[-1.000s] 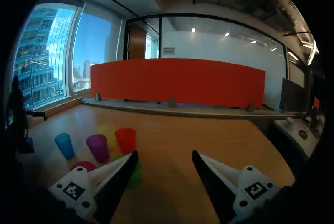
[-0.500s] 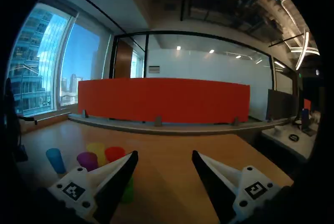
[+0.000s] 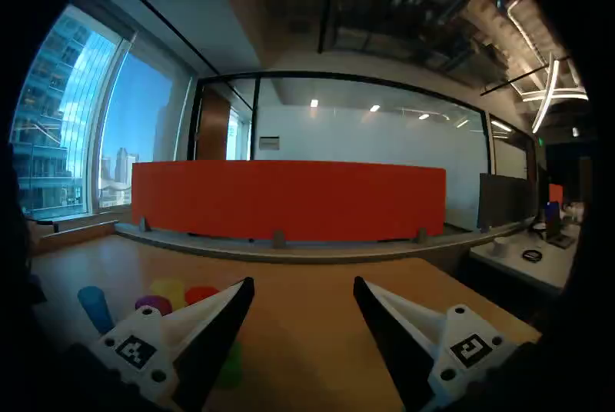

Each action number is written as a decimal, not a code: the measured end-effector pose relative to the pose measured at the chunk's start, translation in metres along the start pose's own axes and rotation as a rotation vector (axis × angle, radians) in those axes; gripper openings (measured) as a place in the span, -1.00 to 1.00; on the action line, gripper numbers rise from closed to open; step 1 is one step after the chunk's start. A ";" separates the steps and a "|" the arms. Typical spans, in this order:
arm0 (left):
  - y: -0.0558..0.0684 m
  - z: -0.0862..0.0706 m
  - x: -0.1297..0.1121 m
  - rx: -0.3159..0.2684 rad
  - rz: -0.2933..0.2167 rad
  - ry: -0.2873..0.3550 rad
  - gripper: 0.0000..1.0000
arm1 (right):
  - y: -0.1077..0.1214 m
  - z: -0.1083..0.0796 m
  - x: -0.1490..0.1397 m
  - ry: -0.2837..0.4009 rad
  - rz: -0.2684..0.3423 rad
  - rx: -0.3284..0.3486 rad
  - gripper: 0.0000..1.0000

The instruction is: Pour water

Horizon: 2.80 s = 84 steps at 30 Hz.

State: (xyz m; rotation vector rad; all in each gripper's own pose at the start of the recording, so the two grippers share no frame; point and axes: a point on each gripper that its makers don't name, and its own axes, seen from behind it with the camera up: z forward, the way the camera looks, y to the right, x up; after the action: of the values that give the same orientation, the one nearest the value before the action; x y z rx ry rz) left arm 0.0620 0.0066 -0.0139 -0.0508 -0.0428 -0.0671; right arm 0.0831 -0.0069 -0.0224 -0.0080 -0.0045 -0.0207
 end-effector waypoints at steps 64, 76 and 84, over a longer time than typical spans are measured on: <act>-0.012 0.018 -0.060 0.058 0.064 0.046 0.94 | 0.003 0.008 0.014 -0.001 0.019 -0.066 1.00; -0.012 0.017 -0.060 0.055 0.066 0.046 0.94 | 0.005 0.007 0.014 -0.002 0.018 -0.069 1.00; -0.011 0.017 -0.060 0.055 0.068 0.044 0.94 | 0.006 0.007 0.013 -0.001 0.018 -0.070 1.00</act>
State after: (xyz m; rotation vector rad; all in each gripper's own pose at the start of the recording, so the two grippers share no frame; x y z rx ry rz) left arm 0.0007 0.0007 0.0010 0.0038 0.0008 0.0005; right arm 0.0966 -0.0008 -0.0158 -0.0777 -0.0047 -0.0027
